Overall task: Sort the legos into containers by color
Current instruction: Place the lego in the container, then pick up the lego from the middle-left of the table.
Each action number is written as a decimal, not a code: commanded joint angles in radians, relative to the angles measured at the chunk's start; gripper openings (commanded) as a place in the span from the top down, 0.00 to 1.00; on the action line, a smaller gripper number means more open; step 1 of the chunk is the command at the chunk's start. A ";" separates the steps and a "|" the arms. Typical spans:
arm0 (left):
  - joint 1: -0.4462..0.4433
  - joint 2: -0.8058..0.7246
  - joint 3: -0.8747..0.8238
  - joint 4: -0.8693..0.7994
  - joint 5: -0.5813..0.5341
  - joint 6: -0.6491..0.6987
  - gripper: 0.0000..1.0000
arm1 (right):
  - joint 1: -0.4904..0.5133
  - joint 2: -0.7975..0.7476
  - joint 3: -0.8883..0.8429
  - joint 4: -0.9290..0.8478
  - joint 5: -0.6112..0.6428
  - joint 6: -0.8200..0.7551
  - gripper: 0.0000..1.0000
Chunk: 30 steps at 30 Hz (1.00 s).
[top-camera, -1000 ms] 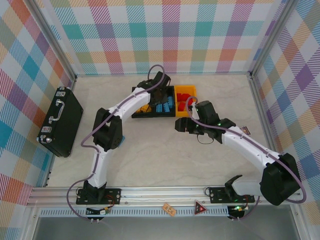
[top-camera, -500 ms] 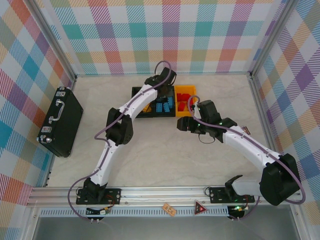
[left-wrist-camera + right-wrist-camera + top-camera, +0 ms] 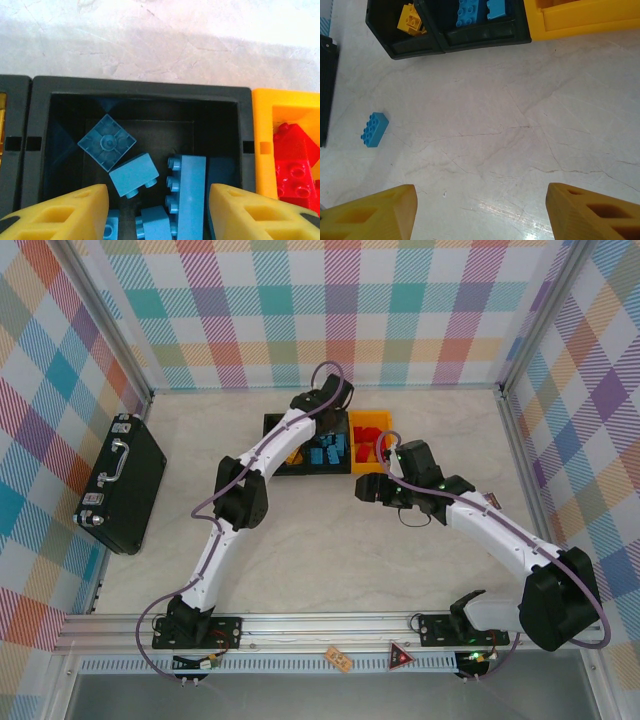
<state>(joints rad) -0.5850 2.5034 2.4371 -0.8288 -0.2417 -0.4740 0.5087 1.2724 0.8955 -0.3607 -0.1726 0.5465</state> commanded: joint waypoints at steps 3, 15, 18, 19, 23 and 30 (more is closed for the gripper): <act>-0.020 -0.193 -0.178 0.013 0.047 0.024 0.45 | -0.009 -0.017 -0.022 0.012 -0.026 0.009 0.31; -0.020 -0.548 -0.635 0.086 0.154 0.107 0.41 | -0.009 -0.034 0.001 0.011 -0.165 -0.085 0.31; -0.014 -0.637 -0.743 0.059 0.166 0.147 0.37 | -0.009 -0.036 0.008 0.015 -0.219 -0.121 0.30; -0.010 -0.666 -0.779 0.039 0.172 0.161 0.37 | -0.009 -0.037 0.008 0.019 -0.241 -0.134 0.30; 0.008 -0.769 -0.895 -0.038 0.158 0.205 0.33 | -0.007 -0.035 0.005 0.054 -0.340 -0.166 0.29; 0.088 -0.929 -1.101 -0.113 0.130 0.223 0.23 | 0.071 -0.009 -0.009 0.134 -0.421 -0.191 0.20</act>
<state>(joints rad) -0.5285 1.6287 1.3846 -0.8749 -0.0940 -0.2779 0.5400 1.2556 0.8852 -0.2859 -0.5217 0.3973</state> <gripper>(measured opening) 0.761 0.798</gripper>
